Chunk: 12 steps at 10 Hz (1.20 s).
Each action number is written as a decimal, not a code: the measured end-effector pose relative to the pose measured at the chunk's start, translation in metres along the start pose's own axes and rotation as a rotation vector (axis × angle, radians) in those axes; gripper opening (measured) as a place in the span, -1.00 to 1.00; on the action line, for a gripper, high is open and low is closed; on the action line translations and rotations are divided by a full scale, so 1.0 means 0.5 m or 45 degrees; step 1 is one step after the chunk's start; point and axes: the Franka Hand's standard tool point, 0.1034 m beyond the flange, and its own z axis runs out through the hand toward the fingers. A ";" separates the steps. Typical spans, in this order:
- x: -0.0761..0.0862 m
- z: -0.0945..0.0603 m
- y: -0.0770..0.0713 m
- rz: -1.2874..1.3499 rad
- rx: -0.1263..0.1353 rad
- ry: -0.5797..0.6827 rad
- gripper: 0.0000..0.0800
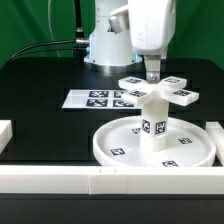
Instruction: Assemble round table
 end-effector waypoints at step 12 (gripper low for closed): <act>0.002 0.040 -0.029 -0.059 0.042 -0.014 0.62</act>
Offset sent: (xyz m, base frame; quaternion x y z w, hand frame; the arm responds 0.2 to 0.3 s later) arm -0.0091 0.0087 -0.0056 0.0074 0.0078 -0.0384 0.9992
